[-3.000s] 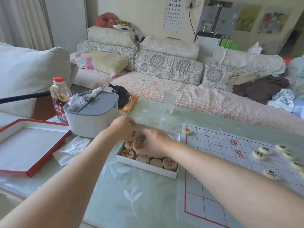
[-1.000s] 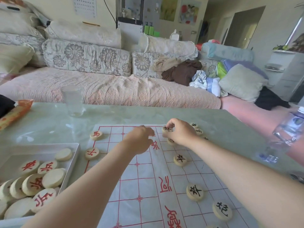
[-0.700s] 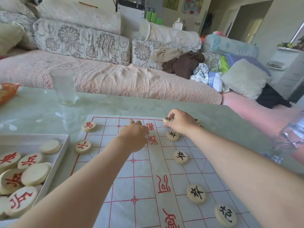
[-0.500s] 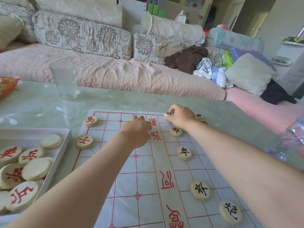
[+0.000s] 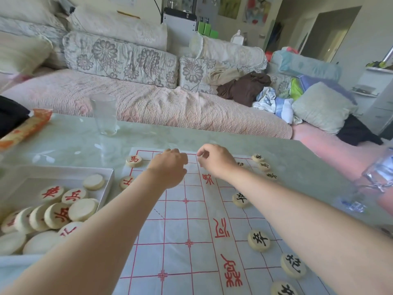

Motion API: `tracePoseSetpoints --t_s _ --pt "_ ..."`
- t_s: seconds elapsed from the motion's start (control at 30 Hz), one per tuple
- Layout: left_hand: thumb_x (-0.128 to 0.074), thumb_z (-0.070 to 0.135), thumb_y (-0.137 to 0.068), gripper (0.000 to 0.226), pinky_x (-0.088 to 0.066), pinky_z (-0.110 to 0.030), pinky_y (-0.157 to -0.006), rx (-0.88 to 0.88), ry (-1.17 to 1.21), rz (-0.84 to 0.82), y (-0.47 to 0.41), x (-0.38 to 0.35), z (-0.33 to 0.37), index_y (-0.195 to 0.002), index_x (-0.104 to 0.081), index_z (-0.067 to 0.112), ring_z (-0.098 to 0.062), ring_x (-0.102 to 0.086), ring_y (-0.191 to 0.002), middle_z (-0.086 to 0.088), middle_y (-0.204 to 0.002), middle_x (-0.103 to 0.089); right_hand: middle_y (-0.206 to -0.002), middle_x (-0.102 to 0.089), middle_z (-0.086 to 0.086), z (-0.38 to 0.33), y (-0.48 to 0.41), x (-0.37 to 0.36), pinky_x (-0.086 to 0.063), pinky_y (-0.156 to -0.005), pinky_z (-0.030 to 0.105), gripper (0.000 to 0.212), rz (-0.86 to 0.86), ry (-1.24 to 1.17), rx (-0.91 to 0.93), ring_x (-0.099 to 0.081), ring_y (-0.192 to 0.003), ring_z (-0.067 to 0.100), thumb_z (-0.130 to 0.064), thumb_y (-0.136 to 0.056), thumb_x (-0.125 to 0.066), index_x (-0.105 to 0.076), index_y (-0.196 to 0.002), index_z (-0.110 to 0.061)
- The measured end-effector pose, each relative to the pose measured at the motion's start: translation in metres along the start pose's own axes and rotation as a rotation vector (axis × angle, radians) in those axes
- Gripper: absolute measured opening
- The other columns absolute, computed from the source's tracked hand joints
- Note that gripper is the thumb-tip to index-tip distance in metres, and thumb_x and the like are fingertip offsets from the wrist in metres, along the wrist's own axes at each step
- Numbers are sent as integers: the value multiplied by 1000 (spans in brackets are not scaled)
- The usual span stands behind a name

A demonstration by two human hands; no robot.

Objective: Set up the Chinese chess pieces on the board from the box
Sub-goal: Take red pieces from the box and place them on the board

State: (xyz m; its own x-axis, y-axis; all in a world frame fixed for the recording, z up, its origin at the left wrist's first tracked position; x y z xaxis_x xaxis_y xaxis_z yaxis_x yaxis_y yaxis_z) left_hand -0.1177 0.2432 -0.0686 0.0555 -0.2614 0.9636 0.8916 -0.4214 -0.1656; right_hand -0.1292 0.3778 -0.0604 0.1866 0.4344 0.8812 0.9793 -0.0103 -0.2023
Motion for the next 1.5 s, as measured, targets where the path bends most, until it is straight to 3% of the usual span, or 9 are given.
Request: tracePoseSetpoints --t_s 0.4,0.57,0.73,0.87,1.03,1.13,1.23,1.3,1.5 --pt "-55 24 -88 24 -48 -30 -81 240 16 -50 101 60 -136 -111 -62 28 -20 -59 -99 2 -110 -61 -97 -68 -4 -165 51 -56 -41 -68 16 16 -188 -210 200 -58 -79 8 -19 -90 -61 -72 -101 -19" --pt "-46 14 -92 32 -44 -25 -73 289 -23 -104 143 69 -175 -114 -62 32 -14 -54 -88 5 -114 -58 -113 -69 -5 -222 76 -93 -45 -85 21 22 -383 -209 275 -61 -98 10 -18 -89 -63 -71 -109 -23" --pt "-46 16 -91 33 -41 -21 -72 287 3 -134 175 71 -194 -113 -64 33 -10 -52 -87 12 -101 -56 -122 -65 -10 -250 92 -124 -46 -84 21 39 -536 -85 320 -61 -106 9 -32 -84 -68 -65 -123 -34" --pt "-51 25 -92 25 -47 -24 -84 291 88 -133 192 74 -201 -108 -68 35 -11 -56 -96 10 -112 -62 -121 -65 -8 -252 93 -125 -47 -91 24 44 -519 -71 328 -61 -108 11 -31 -85 -68 -63 -129 -31" --pt "-58 50 -84 32 -48 -27 -83 281 142 -111 199 77 -196 -112 -68 36 -10 -56 -98 12 -105 -60 -105 -61 -7 -246 96 -128 -42 -63 19 37 -558 -33 323 -56 -85 10 -42 -88 -71 -68 -122 -27" --pt "-61 53 -77 40 -43 -33 -95 270 115 -144 201 69 -188 -116 -65 41 -13 -41 -120 9 -110 -48 -103 -57 -9 -247 98 -132 -39 -72 21 39 -577 40 347 -54 -93 11 -49 -88 -70 -71 -120 -27" --pt "-66 49 -77 48 -38 -34 -102 253 36 -176 200 65 -182 -123 -60 37 -18 -32 -127 3 -121 -44 -119 -57 -1 -250 103 -133 -42 -81 27 38 -571 106 390 -58 -103 18 -46 -91 -65 -68 -124 -27" --pt "-69 49 -76 52 -40 -34 -100 254 14 -185 200 65 -181 -125 -59 35 -19 -33 -125 3 -119 -45 -122 -54 1 -250 105 -131 -44 -83 29 37 -559 134 395 -58 -105 20 -45 -92 -64 -66 -124 -26" --pt "-64 43 -81 42 -31 -29 -85 237 2 -124 200 75 -175 -122 -56 35 -18 -41 -116 10 -116 -59 -108 -59 -7 -254 99 -107 -33 -61 10 18 -396 -85 369 -50 -76 0 -23 -91 -67 -58 -106 -26"
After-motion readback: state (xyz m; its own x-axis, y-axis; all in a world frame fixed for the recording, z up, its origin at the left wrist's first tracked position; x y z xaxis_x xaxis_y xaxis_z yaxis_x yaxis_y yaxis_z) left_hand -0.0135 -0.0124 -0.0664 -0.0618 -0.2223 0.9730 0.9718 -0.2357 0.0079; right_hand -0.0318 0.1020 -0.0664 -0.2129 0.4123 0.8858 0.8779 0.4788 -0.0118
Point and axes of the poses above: each hand's wrist, its own y-axis away from the middle knuckle, its own x-axis out of the back of the hand, z = x × y, the point moved 10 cm from there along -y, towards the middle knuckle
